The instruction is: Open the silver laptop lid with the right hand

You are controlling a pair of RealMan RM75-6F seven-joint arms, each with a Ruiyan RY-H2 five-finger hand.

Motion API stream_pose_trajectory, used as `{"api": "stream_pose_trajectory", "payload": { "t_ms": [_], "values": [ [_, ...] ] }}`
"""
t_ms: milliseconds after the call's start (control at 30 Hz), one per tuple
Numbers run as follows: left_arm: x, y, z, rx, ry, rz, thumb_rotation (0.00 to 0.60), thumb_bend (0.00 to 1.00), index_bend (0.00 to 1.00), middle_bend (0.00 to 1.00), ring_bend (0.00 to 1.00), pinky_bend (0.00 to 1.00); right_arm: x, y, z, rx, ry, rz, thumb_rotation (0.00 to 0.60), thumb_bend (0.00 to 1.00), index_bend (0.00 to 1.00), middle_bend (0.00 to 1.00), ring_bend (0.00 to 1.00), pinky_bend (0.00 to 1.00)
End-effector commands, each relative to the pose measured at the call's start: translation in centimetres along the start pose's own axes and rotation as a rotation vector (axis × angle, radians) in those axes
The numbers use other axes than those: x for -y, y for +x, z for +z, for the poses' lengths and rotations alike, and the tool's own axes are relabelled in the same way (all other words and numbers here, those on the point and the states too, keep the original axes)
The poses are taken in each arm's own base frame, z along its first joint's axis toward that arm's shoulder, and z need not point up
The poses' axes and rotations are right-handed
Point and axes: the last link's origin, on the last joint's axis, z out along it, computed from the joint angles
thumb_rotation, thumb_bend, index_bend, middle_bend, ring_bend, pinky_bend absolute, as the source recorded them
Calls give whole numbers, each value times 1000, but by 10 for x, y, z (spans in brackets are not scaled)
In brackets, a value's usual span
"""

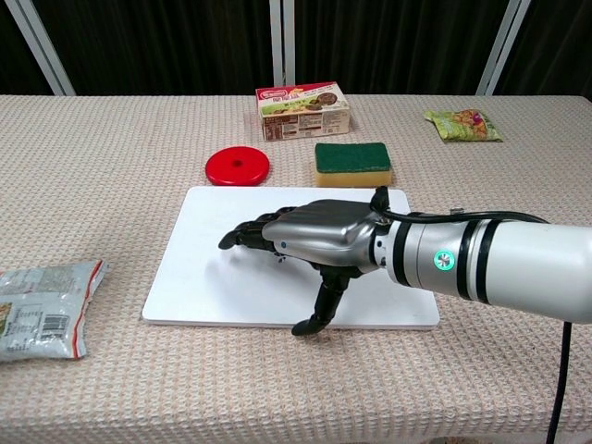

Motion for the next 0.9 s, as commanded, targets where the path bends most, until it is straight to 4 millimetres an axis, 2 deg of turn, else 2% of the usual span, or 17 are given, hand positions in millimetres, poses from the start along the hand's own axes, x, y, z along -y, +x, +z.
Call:
{"api": "stream_pose_trajectory", "payload": {
  "t_ms": [33,167,367,633,800,900],
  "values": [
    [1,0,-1,-2,2,-1,600,301,161,106,32,86,0,0,3,-1,-8,0,600,193,0,0,0,0],
    [3,-1,-3,-1,6,-4,600,301,161,106,32,86,-1,2,6,-7,-18,4,600,232,0,0,0,0],
    [8,-11,-9,37,25,-7,600,300,162,106,32,86,0,10,10,-22,-26,-18,600,401,0,0,0,0],
    [18,-39,-29,139,111,-51,600,301,173,106,32,89,-1,32,14,-64,-96,-110,600,588,0,0,0,0],
    [18,-58,-40,194,150,-98,600,301,177,131,32,91,2,44,18,-79,-162,-139,600,732,0,0,0,0],
    [16,-70,-45,229,150,-116,600,301,177,131,32,92,6,52,20,-82,-193,-142,600,786,0,0,0,0]
  ]
}}
